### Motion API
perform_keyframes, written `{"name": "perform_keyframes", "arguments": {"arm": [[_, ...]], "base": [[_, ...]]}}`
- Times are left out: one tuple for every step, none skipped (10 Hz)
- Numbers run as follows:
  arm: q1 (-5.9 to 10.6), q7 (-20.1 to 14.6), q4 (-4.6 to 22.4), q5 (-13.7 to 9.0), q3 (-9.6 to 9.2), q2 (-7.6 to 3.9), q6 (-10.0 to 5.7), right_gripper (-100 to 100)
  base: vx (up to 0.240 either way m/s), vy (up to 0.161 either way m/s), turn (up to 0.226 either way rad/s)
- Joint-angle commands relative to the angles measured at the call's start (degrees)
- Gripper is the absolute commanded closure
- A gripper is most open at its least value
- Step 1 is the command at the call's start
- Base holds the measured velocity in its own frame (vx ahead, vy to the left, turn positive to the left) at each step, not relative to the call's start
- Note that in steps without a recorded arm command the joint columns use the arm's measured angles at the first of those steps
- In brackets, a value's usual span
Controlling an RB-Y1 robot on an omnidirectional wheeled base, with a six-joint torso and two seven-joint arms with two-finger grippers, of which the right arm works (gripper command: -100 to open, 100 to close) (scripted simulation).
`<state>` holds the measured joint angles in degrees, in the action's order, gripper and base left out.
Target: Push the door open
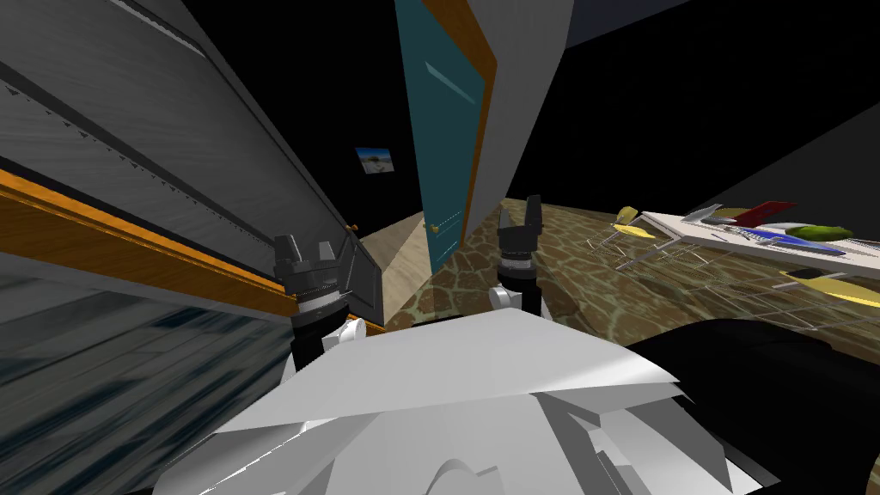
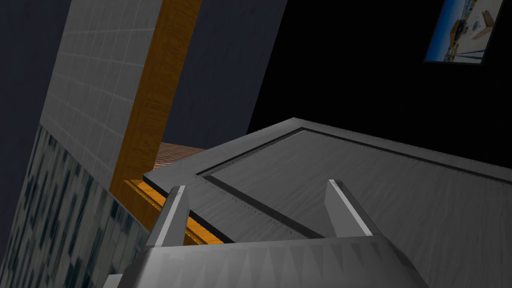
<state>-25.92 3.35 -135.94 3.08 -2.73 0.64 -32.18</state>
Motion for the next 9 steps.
{"name": "perform_keyframes", "arguments": {"arm": [[0.68, 1.3, 2.1, 0.5, 0.0, -0.42, -0.41, -100], [1.02, 2.0, 3.1, 0.8, 0.0, -0.61, -0.61, -100], [1.36, 2.6, 4.1, 1.0, 0.0, -0.79, -0.82, -100], [1.71, 3.3, 5.2, 1.3, 0.0, -0.98, -1.02, -100], [2.2, 4.2, 6.7, 1.6, 0.0, -1.22, -1.32, -100], [2.68, 5.2, 8.1, 2.0, 0.0, -1.45, -1.61, -100], [3.17, 6.1, 9.6, 2.4, 0.0, -1.69, -1.9, -100], [3.75, 7.2, 11.4, 2.8, 0.0, -1.94, -2.25, -100], [4.37, 8.4, 13.1, 3.3, 0.0, -2.19, -2.62, -100]], "base": [[-0.023, 0.039, 0.046], [0.063, -0.038, 0.044], [0.085, -0.052, 0.033], [0.086, -0.047, 0.038], [0.085, -0.04, 0.047], [0.078, -0.041, 0.05], [0.079, -0.032, 0.05], [0.069, -0.027, 0.049], [0.07, -0.03, 0.063]]}}
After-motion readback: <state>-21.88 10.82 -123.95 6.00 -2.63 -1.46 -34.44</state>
